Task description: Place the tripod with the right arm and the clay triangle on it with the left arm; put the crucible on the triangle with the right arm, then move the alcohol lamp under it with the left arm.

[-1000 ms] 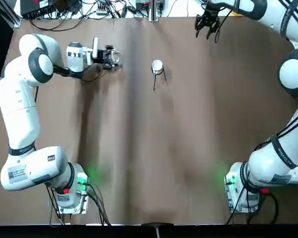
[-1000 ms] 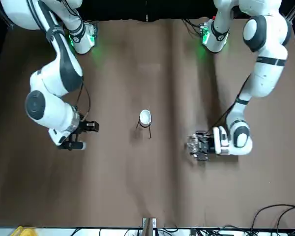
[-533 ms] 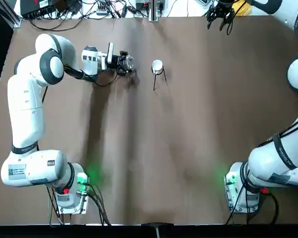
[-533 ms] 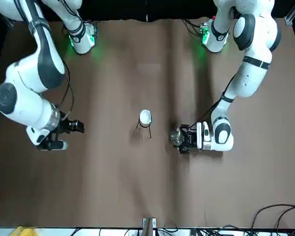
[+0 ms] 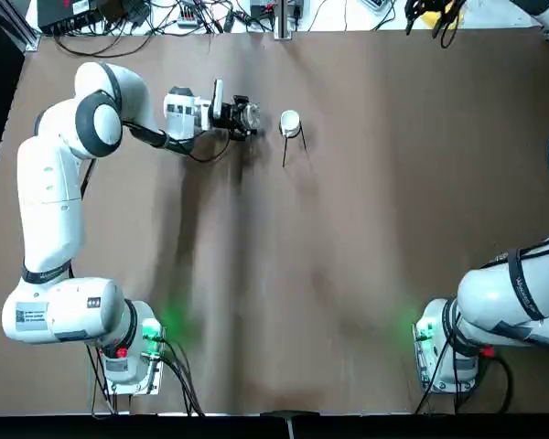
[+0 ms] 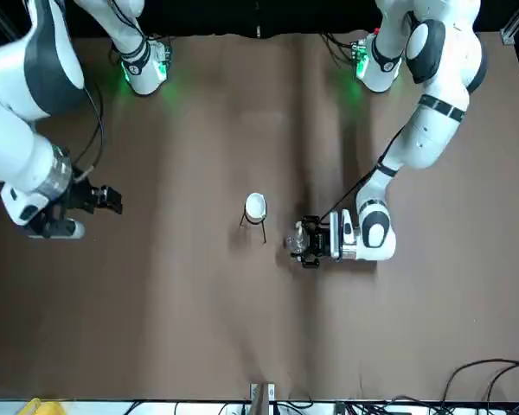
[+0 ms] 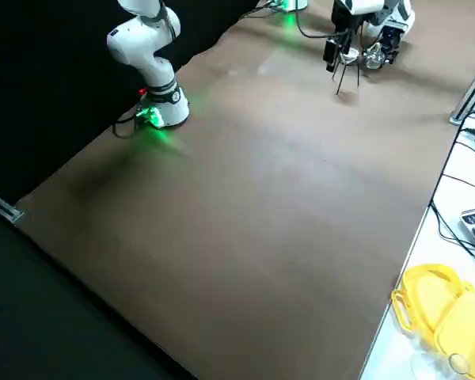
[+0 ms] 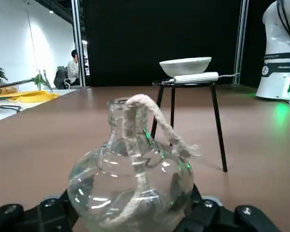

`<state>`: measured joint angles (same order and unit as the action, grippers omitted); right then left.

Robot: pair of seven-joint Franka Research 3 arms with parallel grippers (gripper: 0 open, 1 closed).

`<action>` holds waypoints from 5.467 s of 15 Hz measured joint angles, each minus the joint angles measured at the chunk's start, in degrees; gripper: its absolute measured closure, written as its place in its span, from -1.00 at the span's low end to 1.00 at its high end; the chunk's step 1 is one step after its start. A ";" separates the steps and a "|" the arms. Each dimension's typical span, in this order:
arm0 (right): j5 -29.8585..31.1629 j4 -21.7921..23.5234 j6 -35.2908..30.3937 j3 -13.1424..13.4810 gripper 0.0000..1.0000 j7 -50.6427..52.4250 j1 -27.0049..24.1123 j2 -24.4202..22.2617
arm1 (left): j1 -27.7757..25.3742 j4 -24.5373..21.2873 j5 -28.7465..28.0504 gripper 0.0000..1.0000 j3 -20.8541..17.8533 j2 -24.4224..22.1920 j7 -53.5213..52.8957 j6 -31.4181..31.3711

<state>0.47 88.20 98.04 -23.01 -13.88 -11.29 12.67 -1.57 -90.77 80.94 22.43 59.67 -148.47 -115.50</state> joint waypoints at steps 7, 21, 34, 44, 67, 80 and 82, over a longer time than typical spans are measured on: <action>-0.04 0.14 -6.67 17.87 -0.79 9.36 12.23 -9.22 | 3.94 -0.13 3.57 -0.61 0.01 0.01 0.00 -2.65; -0.04 7.98 -7.57 24.98 -1.00 15.99 17.68 -18.63 | 6.26 -3.90 7.07 -0.59 -0.04 0.02 -5.66 -4.05; -0.74 7.80 -10.21 25.78 -1.00 15.34 17.71 -18.94 | 7.74 -4.43 8.97 -0.59 0.05 0.02 -7.26 -4.05; -1.57 9.74 -10.72 26.17 -1.00 13.84 17.85 -21.78 | 7.69 -4.34 9.12 -1.00 -0.04 0.00 -7.33 -4.07; -1.51 10.18 -10.61 26.38 -1.00 13.79 18.15 -21.99 | 2.17 -5.98 9.10 -0.55 -1.04 -2.33 -8.07 -4.15; -1.08 10.88 -7.18 26.66 -1.00 13.79 18.63 -22.03 | 4.72 -6.83 9.09 -0.24 -1.01 -2.34 -8.10 -4.15; -1.08 10.88 -6.28 26.97 -1.00 13.79 18.56 -22.12 | 6.03 -6.86 9.11 -0.24 -0.98 -2.33 -8.10 -4.15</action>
<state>-0.61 99.08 91.76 3.96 -0.10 7.27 -9.45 4.45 -97.63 90.05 21.45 57.33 -156.56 -119.65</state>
